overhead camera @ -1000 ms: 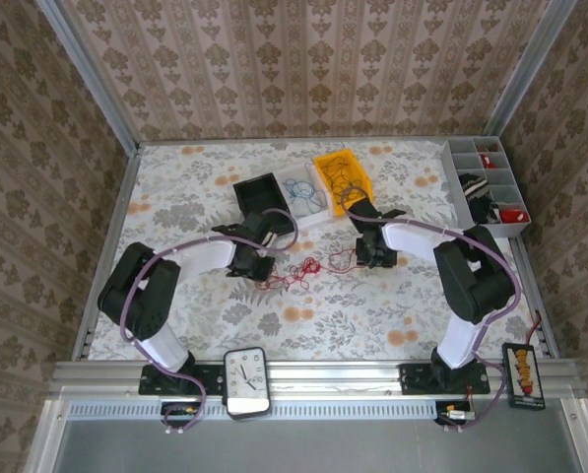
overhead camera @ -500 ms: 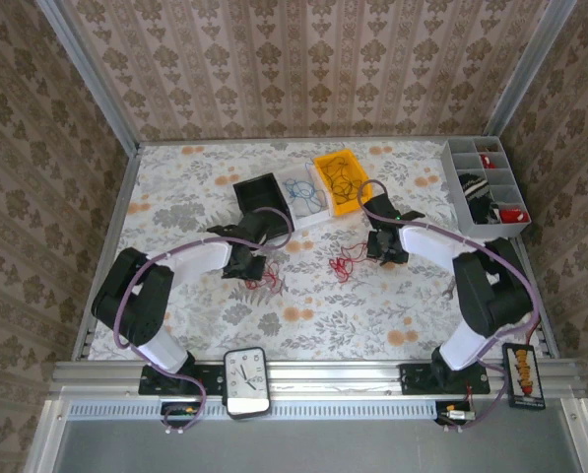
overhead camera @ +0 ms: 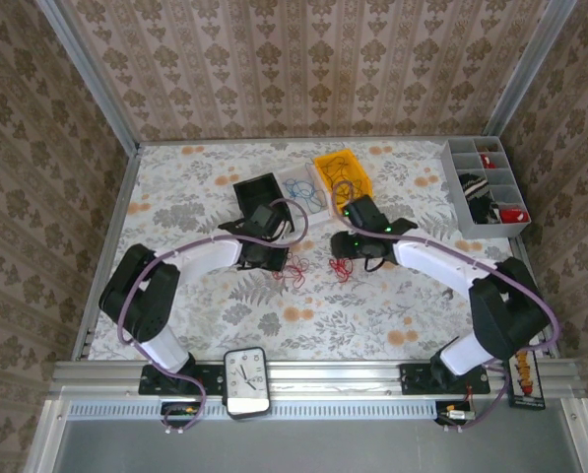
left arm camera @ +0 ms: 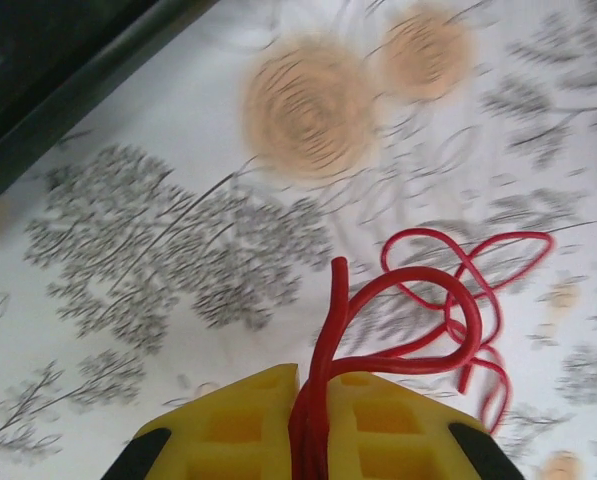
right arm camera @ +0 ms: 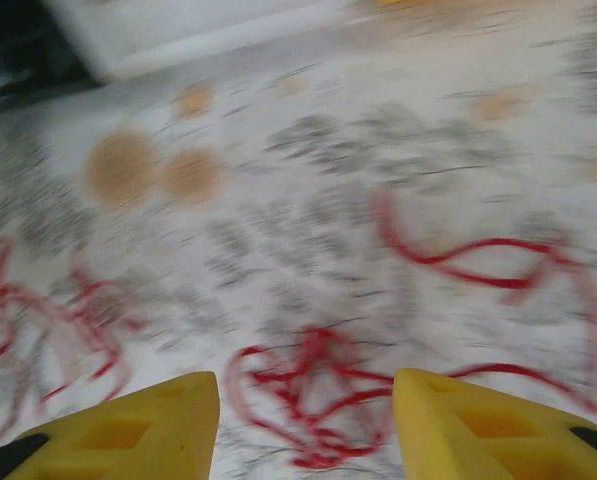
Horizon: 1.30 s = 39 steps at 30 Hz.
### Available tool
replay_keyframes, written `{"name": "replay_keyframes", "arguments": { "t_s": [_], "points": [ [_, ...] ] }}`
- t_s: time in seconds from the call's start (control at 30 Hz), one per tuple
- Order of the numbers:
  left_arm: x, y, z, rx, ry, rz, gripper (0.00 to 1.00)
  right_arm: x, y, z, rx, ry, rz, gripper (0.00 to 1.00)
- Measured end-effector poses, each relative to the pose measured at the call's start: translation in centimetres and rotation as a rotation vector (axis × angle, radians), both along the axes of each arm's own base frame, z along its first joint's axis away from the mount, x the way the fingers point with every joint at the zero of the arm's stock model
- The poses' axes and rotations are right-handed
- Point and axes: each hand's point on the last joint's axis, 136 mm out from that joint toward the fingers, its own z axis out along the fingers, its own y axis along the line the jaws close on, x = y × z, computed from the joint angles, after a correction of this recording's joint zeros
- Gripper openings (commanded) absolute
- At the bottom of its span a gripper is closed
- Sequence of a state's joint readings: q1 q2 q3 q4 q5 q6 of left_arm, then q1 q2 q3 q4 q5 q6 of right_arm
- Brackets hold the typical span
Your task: Untangle the cables
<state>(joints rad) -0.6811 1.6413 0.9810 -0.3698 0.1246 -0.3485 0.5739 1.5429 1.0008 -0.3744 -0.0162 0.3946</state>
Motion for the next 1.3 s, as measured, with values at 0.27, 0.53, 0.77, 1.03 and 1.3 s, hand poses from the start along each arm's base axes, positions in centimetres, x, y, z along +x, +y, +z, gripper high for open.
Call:
{"name": "replay_keyframes", "arguments": {
  "t_s": [0.27,0.53,0.77,1.03,1.3],
  "points": [
    [0.1,-1.4,1.6,-0.135,-0.027,-0.018,0.00,-1.1,5.7,-4.3,0.034,0.128,0.176,0.51],
    [-0.9,-1.4,1.2,-0.180,-0.009,-0.035,0.00,-0.4,7.6,-6.1,0.061,0.151,0.201,0.39],
    [-0.5,0.7,2.6,-0.238,-0.047,0.031,0.00,0.9,8.5,-6.4,0.075,0.138,0.174,0.00],
    [0.5,6.4,3.8,-0.209,-0.154,0.227,0.03,2.7,1.8,-5.2,-0.021,0.062,-0.063,0.00],
    [1.8,12.1,3.8,-0.134,-0.212,0.436,0.00,4.3,-7.2,-4.5,-0.104,0.037,-0.346,0.00]
  ]
}}
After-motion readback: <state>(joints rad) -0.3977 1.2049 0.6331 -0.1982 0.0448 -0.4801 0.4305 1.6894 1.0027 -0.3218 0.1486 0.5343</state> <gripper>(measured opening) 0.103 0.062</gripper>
